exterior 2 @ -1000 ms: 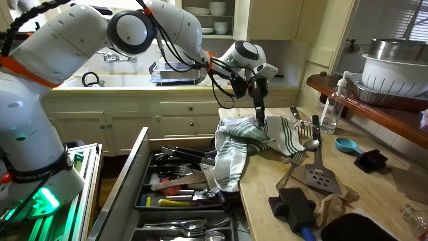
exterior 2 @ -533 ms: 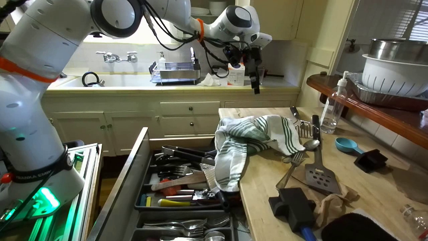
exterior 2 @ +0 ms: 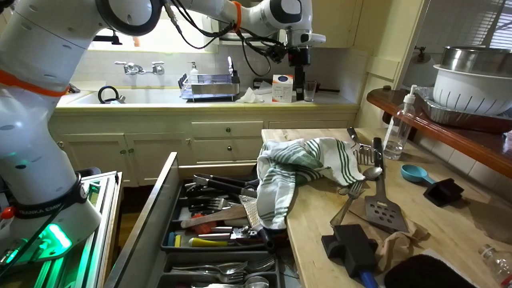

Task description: Fold the towel twice.

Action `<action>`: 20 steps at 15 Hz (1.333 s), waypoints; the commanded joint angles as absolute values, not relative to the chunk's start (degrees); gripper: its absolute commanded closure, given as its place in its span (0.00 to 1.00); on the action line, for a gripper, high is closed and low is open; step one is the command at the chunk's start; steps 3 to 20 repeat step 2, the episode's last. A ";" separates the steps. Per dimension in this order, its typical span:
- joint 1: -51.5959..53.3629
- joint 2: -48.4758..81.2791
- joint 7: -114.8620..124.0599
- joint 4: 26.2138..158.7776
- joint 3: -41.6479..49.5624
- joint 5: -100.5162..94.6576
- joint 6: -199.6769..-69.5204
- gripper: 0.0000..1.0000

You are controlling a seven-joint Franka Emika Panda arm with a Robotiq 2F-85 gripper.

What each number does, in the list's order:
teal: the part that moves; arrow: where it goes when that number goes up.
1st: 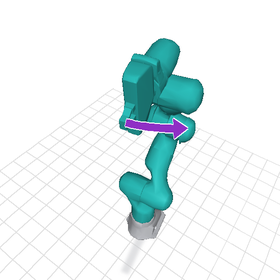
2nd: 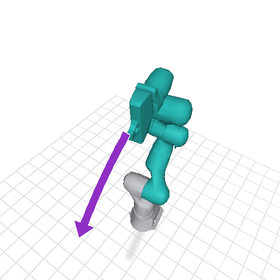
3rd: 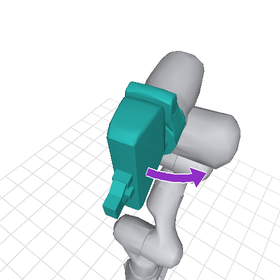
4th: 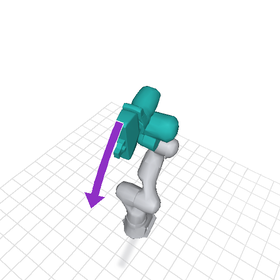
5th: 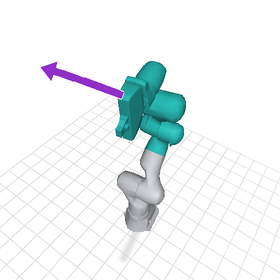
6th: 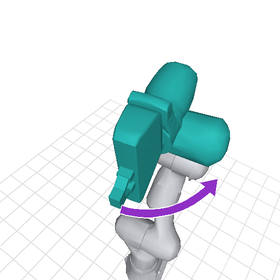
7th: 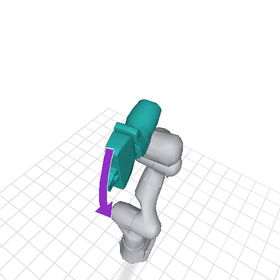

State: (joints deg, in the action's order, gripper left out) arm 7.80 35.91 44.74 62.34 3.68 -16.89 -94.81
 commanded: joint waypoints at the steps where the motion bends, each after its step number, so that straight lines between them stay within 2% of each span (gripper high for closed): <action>1: 7.51 35.44 43.46 63.25 3.43 -16.89 -96.55 0.00; 20: 7.36 35.12 42.80 63.91 3.31 -16.89 -97.43 0.00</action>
